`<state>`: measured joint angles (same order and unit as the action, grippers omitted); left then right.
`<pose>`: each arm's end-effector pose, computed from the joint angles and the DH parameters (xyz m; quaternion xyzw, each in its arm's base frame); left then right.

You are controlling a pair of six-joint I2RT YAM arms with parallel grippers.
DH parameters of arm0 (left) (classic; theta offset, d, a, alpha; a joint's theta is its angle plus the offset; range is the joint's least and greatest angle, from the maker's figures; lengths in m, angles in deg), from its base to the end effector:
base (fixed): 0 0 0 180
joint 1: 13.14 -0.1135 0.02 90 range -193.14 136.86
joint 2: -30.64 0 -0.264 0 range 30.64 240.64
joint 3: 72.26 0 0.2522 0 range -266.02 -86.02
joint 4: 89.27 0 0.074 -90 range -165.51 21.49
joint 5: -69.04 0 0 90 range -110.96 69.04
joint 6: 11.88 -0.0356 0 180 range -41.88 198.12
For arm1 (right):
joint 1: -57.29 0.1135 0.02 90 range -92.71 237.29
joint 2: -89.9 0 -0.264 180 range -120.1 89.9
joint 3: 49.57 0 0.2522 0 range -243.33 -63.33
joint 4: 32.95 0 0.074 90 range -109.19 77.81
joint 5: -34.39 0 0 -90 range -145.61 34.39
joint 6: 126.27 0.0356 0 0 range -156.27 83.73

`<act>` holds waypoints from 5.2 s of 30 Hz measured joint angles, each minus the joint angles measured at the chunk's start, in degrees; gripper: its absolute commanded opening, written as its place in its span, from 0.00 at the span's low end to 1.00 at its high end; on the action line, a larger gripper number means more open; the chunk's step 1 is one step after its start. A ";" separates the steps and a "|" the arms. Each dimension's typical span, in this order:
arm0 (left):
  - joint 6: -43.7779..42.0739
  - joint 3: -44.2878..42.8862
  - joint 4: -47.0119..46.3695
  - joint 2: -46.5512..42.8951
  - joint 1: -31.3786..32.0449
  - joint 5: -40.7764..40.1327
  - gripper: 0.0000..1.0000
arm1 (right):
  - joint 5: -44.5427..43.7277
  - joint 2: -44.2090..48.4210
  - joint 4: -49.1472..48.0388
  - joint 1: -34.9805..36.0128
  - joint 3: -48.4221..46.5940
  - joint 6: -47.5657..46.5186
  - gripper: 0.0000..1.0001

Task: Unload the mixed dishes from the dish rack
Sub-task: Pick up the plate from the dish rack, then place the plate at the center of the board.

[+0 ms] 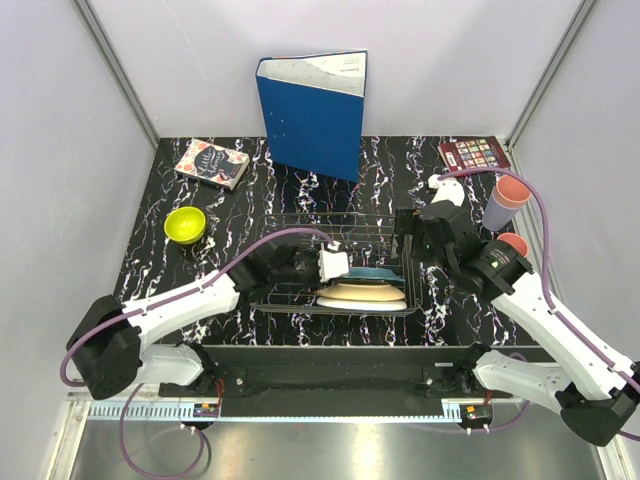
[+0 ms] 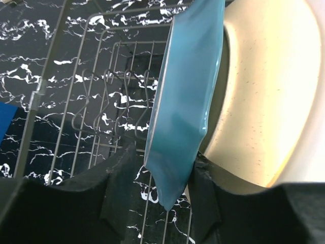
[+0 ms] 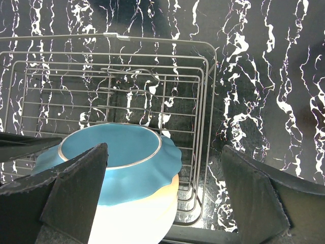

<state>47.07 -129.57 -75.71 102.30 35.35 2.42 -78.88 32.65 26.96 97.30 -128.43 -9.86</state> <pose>0.1720 -0.2157 0.2517 0.6170 0.5780 -0.2482 0.4729 0.1587 0.1149 0.3623 -0.0171 0.8857 0.0821 0.4567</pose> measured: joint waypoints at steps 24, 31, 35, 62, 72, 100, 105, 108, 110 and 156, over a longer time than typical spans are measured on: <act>-0.07 0.68 -1.14 -1.92 -0.28 -6.67 0.00 | 0.07 -1.70 -0.59 0.00 0.66 -0.63 1.00; 0.00 -2.62 5.31 -3.69 -0.26 -9.25 0.00 | 0.20 -1.81 -1.38 0.00 0.63 -0.83 1.00; 0.04 -6.08 8.44 -3.63 0.02 -10.45 0.00 | 0.20 -2.10 -1.49 0.00 0.57 -1.29 1.00; 2.91 -25.00 14.93 3.58 -0.07 -18.53 0.00 | -9.09 -2.12 -4.22 -0.04 -21.68 -10.16 1.00; 37.40 -44.63 23.71 9.77 -13.79 -14.36 0.00 | -9.01 -1.77 -2.45 -0.04 -21.68 -9.38 1.00; 96.08 -25.00 1.40 5.22 -23.65 4.81 0.00 | 15.13 0.33 -7.98 -13.35 -12.79 12.92 1.00; 96.04 -25.00 0.04 2.89 -23.37 5.88 0.00 | 23.04 -2.23 -11.74 -14.21 -10.93 16.28 0.98; 95.97 -25.00 0.22 2.75 -22.95 6.03 0.00 | 26.84 -4.11 -15.76 -14.21 -10.93 17.84 0.89; 95.82 -24.98 0.68 2.75 -22.80 6.01 0.00 | 28.81 -5.14 -17.99 -14.21 -10.93 18.34 0.77; 81.61 -14.01 19.74 -14.99 -28.02 -8.33 0.99 | 26.40 -55.80 -12.96 -40.00 -38.16 22.62 0.00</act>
<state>128.69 -143.58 -55.98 87.30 7.33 -5.91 -52.47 -23.16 14.00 57.31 -166.60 12.76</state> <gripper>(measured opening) 0.987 0.202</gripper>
